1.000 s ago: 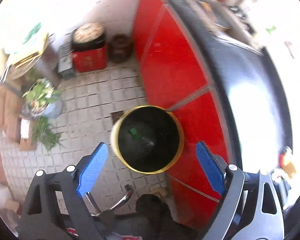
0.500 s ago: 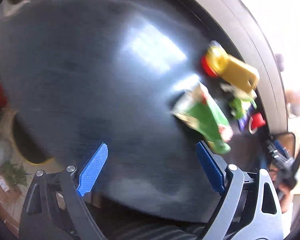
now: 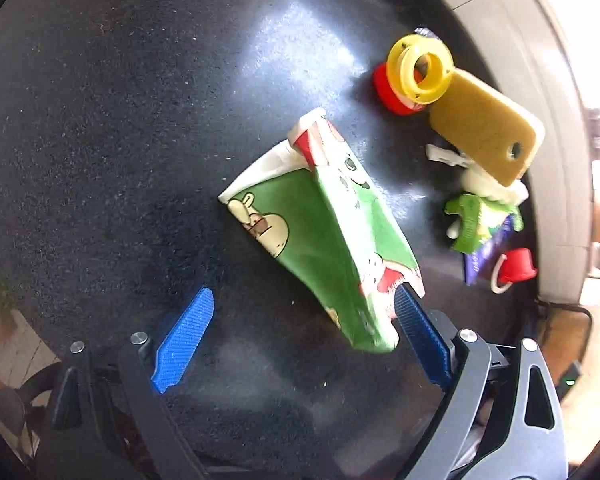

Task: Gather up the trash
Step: 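Grasp the red silicone cup with the right tool while the left grasps the printed paper cup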

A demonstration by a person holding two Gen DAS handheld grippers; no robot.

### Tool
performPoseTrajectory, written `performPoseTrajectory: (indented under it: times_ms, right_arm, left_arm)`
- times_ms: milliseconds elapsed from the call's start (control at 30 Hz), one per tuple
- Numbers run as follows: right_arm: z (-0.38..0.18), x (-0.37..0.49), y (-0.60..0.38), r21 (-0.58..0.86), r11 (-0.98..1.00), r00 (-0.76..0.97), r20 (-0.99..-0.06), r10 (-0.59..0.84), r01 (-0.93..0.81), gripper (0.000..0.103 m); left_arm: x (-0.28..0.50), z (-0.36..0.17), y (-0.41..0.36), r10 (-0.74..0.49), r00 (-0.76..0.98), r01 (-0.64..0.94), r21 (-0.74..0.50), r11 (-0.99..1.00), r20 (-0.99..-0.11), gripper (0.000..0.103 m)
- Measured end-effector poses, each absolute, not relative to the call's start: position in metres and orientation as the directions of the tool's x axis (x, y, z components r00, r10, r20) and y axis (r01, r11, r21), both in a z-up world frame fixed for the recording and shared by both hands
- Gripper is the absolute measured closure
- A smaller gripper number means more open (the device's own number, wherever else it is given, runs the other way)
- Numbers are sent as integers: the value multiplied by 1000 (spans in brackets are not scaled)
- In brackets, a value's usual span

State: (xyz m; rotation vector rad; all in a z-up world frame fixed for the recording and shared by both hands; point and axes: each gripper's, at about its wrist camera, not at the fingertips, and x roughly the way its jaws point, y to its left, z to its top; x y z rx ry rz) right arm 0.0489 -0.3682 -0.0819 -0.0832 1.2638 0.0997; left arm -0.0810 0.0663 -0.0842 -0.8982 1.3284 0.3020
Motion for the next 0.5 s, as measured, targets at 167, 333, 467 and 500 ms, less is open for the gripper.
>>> performPoseTrajectory:
  times_ms: [167, 333, 467, 500]
  right_arm:
    - [-69, 85, -348, 86, 992, 319, -941, 112, -95, 7]
    - [-64, 110, -336, 192, 980, 361, -912, 197, -49, 8]
    - [-72, 138, -325, 243, 970, 329, -913, 240, -35, 18]
    - [-76, 145, -321, 248, 968, 317, -916, 247, -40, 22]
  left_arm:
    - [-62, -95, 54, -284, 213, -668, -351, 656, -935, 14]
    - [-46, -95, 54, -231, 229, -677, -325, 660, -946, 7]
    - [-30, -94, 57, -182, 211, -670, -278, 688, -960, 6]
    - [-25, -95, 58, -178, 201, -664, -267, 698, -963, 6]
